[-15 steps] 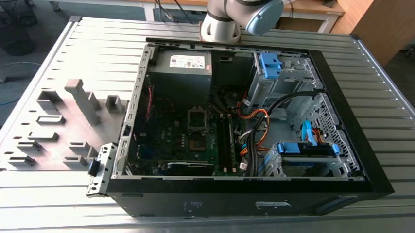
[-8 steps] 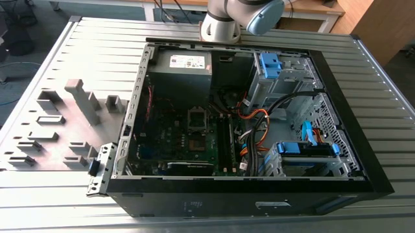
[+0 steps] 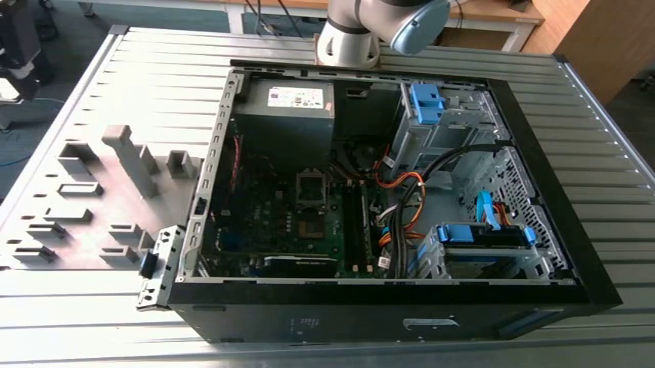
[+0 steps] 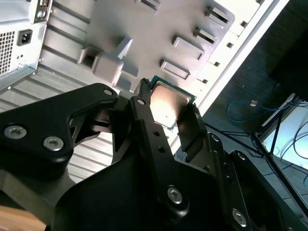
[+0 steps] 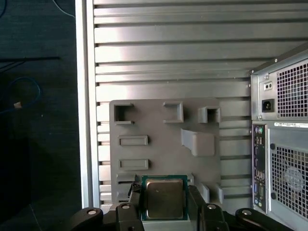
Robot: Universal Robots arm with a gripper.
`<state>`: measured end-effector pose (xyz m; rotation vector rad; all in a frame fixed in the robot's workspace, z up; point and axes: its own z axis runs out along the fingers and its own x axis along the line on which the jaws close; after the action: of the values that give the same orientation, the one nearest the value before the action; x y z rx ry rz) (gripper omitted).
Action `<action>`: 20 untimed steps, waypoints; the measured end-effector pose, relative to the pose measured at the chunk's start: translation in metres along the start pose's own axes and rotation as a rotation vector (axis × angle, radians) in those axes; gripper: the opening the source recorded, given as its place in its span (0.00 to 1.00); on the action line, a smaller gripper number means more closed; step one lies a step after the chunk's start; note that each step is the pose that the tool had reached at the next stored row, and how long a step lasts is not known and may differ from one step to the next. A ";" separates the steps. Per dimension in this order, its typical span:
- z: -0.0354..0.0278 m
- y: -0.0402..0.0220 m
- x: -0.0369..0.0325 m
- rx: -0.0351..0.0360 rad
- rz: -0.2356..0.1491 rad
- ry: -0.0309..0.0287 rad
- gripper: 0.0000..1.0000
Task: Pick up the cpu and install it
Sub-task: 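Pick up the cpu and move it towards the insertion slot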
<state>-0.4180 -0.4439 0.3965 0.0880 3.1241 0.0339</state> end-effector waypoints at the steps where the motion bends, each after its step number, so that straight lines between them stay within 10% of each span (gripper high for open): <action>1: 0.0001 0.0001 -0.0030 0.0000 0.000 0.0000 0.47; 20: 0.0010 0.0017 -0.0628 0.0000 0.000 0.0008 0.47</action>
<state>-0.3552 -0.4457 0.3965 0.0880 3.1249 0.0339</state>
